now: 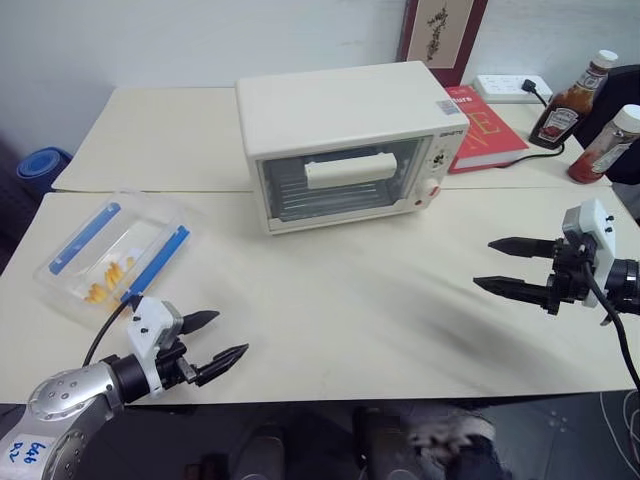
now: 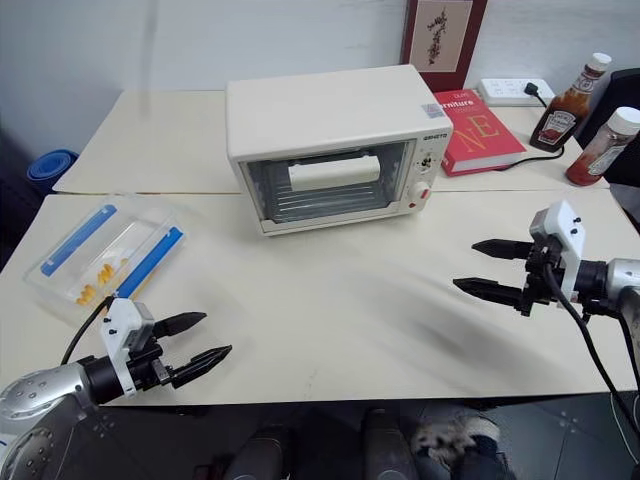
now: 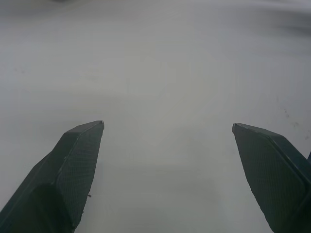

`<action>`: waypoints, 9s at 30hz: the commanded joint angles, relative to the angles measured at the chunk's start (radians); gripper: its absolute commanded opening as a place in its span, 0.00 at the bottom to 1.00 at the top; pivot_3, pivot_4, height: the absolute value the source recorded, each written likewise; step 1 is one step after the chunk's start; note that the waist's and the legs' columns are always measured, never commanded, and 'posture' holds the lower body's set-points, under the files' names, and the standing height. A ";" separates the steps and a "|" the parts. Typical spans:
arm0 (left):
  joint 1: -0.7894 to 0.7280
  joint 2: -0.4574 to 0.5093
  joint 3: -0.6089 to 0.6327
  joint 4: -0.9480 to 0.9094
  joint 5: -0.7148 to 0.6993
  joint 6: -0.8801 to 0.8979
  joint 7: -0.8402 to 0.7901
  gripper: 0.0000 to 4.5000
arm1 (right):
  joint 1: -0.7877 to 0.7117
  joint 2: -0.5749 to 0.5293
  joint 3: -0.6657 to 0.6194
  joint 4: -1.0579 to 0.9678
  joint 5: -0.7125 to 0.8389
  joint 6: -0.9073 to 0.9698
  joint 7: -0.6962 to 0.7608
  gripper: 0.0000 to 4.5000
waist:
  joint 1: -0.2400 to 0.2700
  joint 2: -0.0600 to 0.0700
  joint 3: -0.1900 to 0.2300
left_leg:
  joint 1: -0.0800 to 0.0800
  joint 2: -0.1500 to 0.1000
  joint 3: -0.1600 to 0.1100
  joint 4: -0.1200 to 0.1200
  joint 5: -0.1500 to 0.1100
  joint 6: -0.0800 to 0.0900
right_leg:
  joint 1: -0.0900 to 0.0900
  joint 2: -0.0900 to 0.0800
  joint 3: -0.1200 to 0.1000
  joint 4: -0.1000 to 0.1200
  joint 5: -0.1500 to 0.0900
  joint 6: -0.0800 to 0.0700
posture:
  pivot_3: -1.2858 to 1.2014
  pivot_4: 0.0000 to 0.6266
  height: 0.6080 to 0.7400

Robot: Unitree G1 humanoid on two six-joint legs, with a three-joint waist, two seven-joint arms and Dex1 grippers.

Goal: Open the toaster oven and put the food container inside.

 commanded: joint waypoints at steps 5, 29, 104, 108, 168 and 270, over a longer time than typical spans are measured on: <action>-0.027 -0.007 -0.042 -0.023 0.037 -0.011 0.052 1.00 | 0.010 0.002 -0.003 -0.034 -0.012 -0.022 -0.016 1.00 | 0.000 0.000 0.000 | 0.000 0.000 0.000 0.000 0.000 0.000 | 0.000 0.000 0.000 0.000 0.000 0.000 | 0.52 0.24 1.00; -0.301 0.179 0.141 -0.122 -0.514 0.236 0.077 1.00 | -0.419 0.294 0.081 0.084 0.082 0.149 -0.259 1.00 | -0.002 0.001 0.000 | 0.000 0.000 -0.001 0.000 0.000 0.000 | -0.001 0.000 0.000 0.002 0.000 0.000 | 0.52 0.24 1.00; -0.610 0.098 -0.422 0.137 0.377 -0.009 -0.056 0.01 | 0.034 0.105 -0.075 -0.553 0.549 0.233 -0.250 1.00 | -0.005 0.000 0.004 | -0.002 0.000 -0.002 0.002 0.001 0.001 | -0.001 0.002 0.000 0.003 0.001 0.002 | 0.52 0.24 1.00; -0.408 0.038 -0.062 -0.073 0.121 0.246 -0.029 0.14 | -0.105 0.115 0.047 -0.450 0.490 0.214 -0.173 1.00 | -0.004 -0.001 0.004 | -0.001 0.002 0.000 0.002 0.000 0.002 | -0.003 0.002 0.000 0.004 0.000 0.001 | 0.52 0.24 1.00; -0.359 0.060 0.413 0.251 -1.414 0.277 2.070 1.00 | -0.375 0.370 0.226 -0.225 0.311 0.212 -0.067 1.00 | 0.004 -0.008 0.001 | -0.001 0.001 -0.004 0.001 -0.001 -0.011 | -0.004 -0.001 -0.002 0.006 -0.001 -0.001 | 0.52 0.24 1.00; -1.059 0.111 -0.170 0.450 -0.981 0.596 0.851 0.79 | 0.238 0.157 -0.197 -0.592 0.525 0.216 -0.450 0.91 | 0.021 -0.006 0.004 | -0.002 -0.002 -0.002 0.000 0.004 -0.007 | -0.001 -0.001 0.000 0.000 0.003 0.002 | 0.52 0.24 1.00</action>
